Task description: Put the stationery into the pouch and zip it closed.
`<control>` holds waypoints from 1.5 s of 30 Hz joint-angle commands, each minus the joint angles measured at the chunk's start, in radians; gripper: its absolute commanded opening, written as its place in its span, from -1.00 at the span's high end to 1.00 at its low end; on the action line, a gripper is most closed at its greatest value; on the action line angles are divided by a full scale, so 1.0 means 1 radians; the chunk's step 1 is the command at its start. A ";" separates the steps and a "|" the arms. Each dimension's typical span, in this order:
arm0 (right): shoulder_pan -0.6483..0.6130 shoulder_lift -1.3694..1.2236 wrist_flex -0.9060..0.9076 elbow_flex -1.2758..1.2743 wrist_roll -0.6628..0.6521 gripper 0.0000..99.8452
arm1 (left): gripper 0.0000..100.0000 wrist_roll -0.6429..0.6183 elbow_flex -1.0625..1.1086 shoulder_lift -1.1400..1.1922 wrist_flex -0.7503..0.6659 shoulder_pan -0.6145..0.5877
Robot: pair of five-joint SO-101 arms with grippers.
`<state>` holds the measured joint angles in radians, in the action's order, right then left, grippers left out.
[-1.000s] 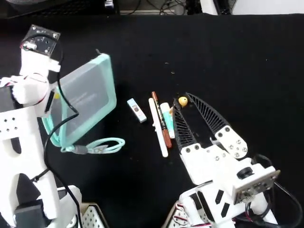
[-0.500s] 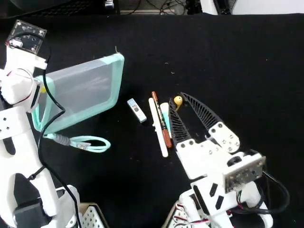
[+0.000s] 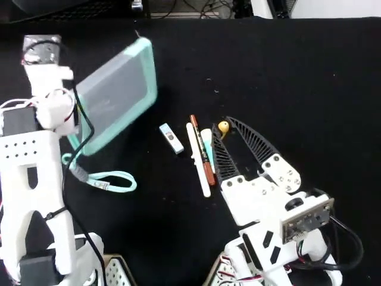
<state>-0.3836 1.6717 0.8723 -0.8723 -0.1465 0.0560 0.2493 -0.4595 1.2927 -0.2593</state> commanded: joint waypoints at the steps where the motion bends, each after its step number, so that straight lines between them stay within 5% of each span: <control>1: 0.002 0.004 -0.002 0.002 0.009 0.98 | 0.86 -0.216 -0.076 -0.009 -0.049 0.050; 11: 0.002 0.004 0.000 0.001 0.009 0.98 | 0.85 -0.318 -0.183 -0.008 0.002 0.226; 15: 0.002 0.004 0.000 0.001 0.009 0.98 | 0.85 -0.290 -0.053 0.028 -0.006 0.220; 19: 0.002 0.004 0.000 0.001 0.009 0.98 | 0.85 -0.229 0.097 0.087 -0.083 0.088; 29: 0.002 0.004 -0.002 0.001 0.009 0.98 | 0.85 0.207 0.308 0.261 -0.153 -0.039; 37: 0.009 0.004 0.127 -0.076 -0.091 0.98 | 0.85 0.331 0.275 0.276 -0.187 -0.156; 45: 0.229 0.004 0.110 -0.274 -0.141 0.98 | 0.82 0.519 0.315 0.285 -0.519 -0.317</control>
<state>-0.2486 1.6717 1.0088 -1.1147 -0.2739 0.5086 0.5623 -0.1695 0.9229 -0.5217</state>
